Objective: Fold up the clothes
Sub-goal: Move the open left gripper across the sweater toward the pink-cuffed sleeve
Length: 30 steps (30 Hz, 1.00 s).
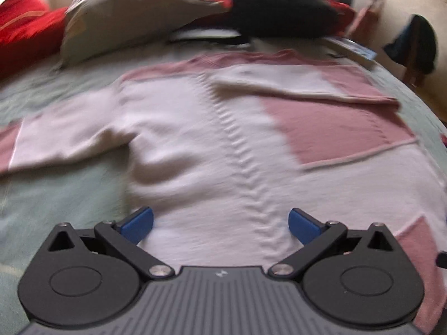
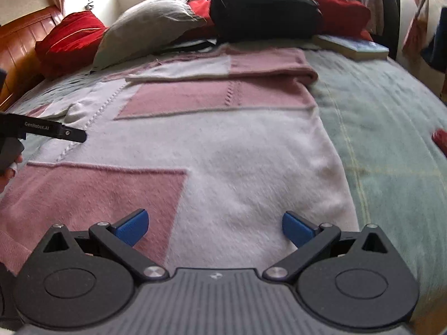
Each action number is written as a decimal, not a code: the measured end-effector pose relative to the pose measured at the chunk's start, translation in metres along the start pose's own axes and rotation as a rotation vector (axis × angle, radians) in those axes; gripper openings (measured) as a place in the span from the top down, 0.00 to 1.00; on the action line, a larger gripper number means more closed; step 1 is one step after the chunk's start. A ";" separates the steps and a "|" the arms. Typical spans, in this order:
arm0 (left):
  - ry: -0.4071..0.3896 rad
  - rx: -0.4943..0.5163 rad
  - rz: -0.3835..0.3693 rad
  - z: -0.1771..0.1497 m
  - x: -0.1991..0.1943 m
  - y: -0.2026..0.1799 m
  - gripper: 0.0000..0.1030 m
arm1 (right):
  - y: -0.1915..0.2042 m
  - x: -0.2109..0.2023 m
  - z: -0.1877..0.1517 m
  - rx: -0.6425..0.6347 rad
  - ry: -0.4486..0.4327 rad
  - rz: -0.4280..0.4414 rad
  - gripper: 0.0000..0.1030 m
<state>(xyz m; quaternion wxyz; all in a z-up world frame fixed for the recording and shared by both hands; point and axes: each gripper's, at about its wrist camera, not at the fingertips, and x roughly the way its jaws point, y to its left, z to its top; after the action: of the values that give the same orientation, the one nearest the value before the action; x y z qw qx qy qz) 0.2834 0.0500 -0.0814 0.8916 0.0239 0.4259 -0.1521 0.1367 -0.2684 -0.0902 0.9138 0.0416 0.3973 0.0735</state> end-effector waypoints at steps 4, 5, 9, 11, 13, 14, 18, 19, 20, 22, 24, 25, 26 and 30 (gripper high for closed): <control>0.023 -0.070 0.026 -0.004 -0.014 0.021 0.01 | -0.001 0.004 -0.003 -0.011 0.003 0.004 0.00; 0.015 -0.076 0.032 -0.004 -0.022 0.022 0.01 | 0.000 0.006 -0.003 -0.022 0.007 0.000 0.00; -0.037 -0.025 -0.030 -0.004 -0.055 0.004 0.01 | 0.003 0.008 -0.004 -0.045 0.010 -0.020 0.00; -0.039 0.020 -0.086 -0.005 -0.064 -0.011 0.01 | 0.004 0.009 -0.004 -0.045 0.010 -0.027 0.00; -0.007 0.058 -0.133 -0.009 -0.063 -0.026 0.01 | 0.005 0.009 -0.005 -0.047 0.010 -0.031 0.00; 0.017 0.075 -0.152 -0.013 -0.059 -0.032 0.01 | 0.005 0.008 -0.005 -0.049 0.009 -0.032 0.00; 0.104 0.063 -0.106 -0.035 -0.039 -0.038 0.01 | 0.005 0.007 -0.007 -0.060 0.006 -0.033 0.00; 0.118 0.054 -0.092 -0.039 -0.036 -0.038 0.01 | 0.005 0.007 -0.007 -0.062 0.005 -0.031 0.00; 0.110 0.052 -0.093 -0.043 -0.040 -0.036 0.01 | 0.005 0.007 -0.007 -0.062 0.004 -0.030 0.00; 0.096 0.048 -0.093 -0.049 -0.047 -0.033 0.01 | 0.004 0.007 -0.007 -0.063 0.002 -0.027 0.00; 0.075 0.074 -0.063 -0.052 -0.058 -0.036 0.01 | 0.005 0.007 -0.008 -0.065 -0.001 -0.028 0.00; 0.058 0.096 -0.044 -0.054 -0.063 -0.039 0.01 | 0.005 0.006 -0.008 -0.066 -0.002 -0.028 0.00; 0.039 0.132 -0.019 -0.057 -0.067 -0.043 0.01 | 0.005 0.006 -0.009 -0.067 -0.004 -0.028 0.00; 0.052 0.243 0.067 -0.068 -0.070 -0.053 0.01 | 0.006 0.005 -0.010 -0.071 -0.009 -0.030 0.00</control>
<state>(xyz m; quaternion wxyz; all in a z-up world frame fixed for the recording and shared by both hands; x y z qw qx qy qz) 0.1749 0.0287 -0.0662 0.8753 0.1499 0.4262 -0.1723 0.1324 -0.2615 -0.1003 0.9176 0.0036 0.3906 0.0738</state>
